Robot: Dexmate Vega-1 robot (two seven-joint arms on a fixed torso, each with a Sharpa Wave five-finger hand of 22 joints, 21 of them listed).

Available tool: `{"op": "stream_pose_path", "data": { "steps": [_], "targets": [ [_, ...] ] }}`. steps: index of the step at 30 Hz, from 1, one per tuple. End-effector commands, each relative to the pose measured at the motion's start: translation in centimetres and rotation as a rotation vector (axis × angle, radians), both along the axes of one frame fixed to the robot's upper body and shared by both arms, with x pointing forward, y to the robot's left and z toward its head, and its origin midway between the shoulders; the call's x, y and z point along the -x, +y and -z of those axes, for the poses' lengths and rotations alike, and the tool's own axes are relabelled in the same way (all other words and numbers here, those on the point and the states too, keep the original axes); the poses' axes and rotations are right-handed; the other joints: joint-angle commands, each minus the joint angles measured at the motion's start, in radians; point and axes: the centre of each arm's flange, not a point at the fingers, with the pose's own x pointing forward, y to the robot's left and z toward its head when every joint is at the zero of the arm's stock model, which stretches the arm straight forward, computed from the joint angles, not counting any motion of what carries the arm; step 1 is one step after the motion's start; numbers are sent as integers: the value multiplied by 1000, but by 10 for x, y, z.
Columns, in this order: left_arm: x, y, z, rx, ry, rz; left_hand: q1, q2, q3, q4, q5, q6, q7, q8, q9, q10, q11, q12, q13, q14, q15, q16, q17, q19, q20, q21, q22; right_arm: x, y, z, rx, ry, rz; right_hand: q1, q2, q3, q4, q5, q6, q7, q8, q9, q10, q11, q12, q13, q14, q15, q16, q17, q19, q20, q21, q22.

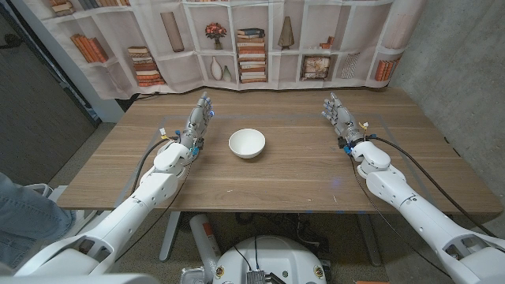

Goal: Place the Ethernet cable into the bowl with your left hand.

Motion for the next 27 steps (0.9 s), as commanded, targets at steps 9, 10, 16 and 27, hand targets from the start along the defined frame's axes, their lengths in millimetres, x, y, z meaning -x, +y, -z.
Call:
{"op": "stream_pose_path", "data": {
  "steps": [9,10,16,27],
  "targets": [
    [-2,1,0,9,7,4,12,4,7,-2,8,-11,-2,6,5,-16,3,3,5,-65,1,4,3,-138,-45,3,5,-2,2,0,-4,-10,-7,8,2,8,-2,3,9,3,4,5,0,6,1,3,2,2,4,5,5,-32,1,4],
    [-1,1,0,11,5,3,12,4,6,-2,8,-11,-2,6,5,-16,3,3,5,-65,1,4,3,-137,-45,3,5,-2,2,0,-10,-8,-6,8,2,8,-3,3,10,3,4,5,1,6,1,3,3,2,4,5,5,-32,1,4],
    [3,4,1,16,-18,-3,14,8,4,-5,8,4,0,11,5,6,6,11,5,-45,2,11,3,-126,-43,6,5,-2,2,1,-11,-8,3,8,2,7,-4,2,10,3,4,5,0,5,0,3,4,0,4,5,6,-32,-3,4],
    [15,6,-1,-4,-55,-19,20,13,3,-9,10,23,0,17,4,19,6,15,4,-31,2,14,2,-112,-42,9,5,-1,1,2,-7,-11,4,8,4,7,-5,0,11,2,3,5,4,5,0,3,6,0,4,5,9,-34,-7,4]
  ]
}}
